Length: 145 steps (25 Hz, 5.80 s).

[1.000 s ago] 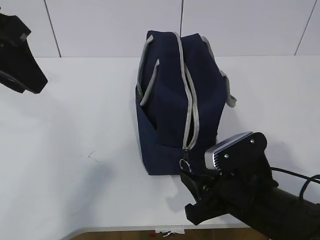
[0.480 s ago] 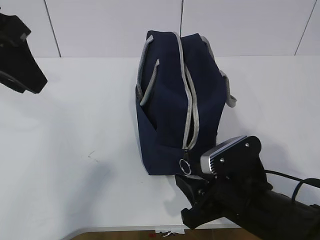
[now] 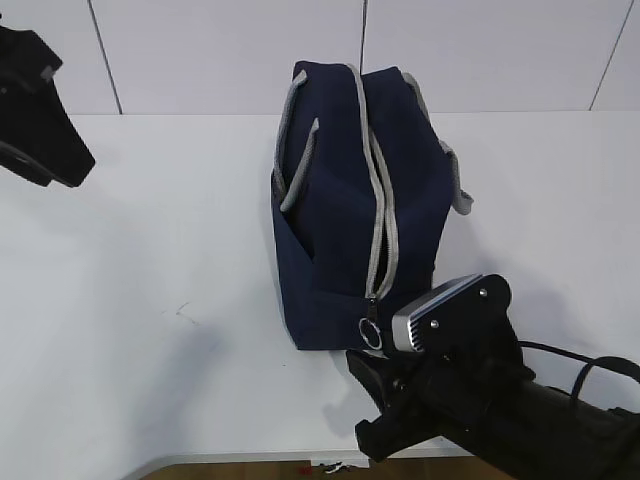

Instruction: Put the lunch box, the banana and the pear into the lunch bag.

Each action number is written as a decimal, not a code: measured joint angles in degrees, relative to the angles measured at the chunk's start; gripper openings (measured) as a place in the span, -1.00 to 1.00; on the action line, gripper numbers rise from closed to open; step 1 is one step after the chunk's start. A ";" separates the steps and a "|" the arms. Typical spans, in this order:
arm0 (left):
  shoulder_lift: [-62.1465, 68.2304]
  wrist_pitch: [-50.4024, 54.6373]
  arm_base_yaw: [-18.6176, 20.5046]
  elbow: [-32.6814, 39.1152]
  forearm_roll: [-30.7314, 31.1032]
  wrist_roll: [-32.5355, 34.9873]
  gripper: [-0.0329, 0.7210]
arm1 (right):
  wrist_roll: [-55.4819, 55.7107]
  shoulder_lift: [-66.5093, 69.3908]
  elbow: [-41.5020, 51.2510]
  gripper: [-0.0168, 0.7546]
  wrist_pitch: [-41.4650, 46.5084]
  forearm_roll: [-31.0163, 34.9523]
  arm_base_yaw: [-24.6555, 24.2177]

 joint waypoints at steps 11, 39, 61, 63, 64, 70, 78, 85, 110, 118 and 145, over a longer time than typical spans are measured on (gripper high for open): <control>0.00 0.00 0.00 0.00 -0.25 0.00 -0.26 | 0.00 0.00 0.00 -0.51 -1.47 1.21 0.00; 0.00 0.00 0.00 0.00 -6.91 0.00 -0.26 | 2.32 -21.84 0.00 -0.98 19.07 -0.05 0.00; 0.00 -6.46 0.00 13.59 -4.21 17.63 -0.26 | -9.96 -30.20 -22.97 -0.98 41.49 4.00 0.00; 0.00 -10.67 0.00 14.92 -5.88 20.30 -0.26 | -11.66 -29.55 -23.71 -0.98 41.49 8.69 0.00; 0.00 -13.27 0.00 15.59 -6.86 21.85 -0.26 | -12.47 -29.25 -23.74 -0.98 41.21 10.98 0.00; 0.00 -25.30 0.00 21.13 -19.74 33.81 -0.21 | -19.22 -28.78 -23.84 -0.98 40.60 26.72 0.00; 2.65 -27.15 0.00 22.49 -32.21 45.62 -0.02 | -25.27 -28.06 -25.12 -0.98 39.66 37.62 0.00; 3.12 -30.29 -3.80 22.49 -37.08 52.68 -0.01 | -28.36 -28.06 -28.37 -0.98 39.77 38.53 0.00; 4.61 -36.95 -7.20 22.49 -39.92 62.91 -0.92 | -34.71 -27.70 -30.81 -0.98 42.03 39.89 0.00; 1.47 -31.75 -7.20 22.49 -33.76 62.91 -0.92 | -40.74 -27.62 -31.84 -0.98 42.13 46.47 -5.26; -5.82 -23.70 -2.60 22.62 -19.14 56.63 -0.92 | -42.09 -9.75 -43.46 -0.98 50.20 49.11 -18.89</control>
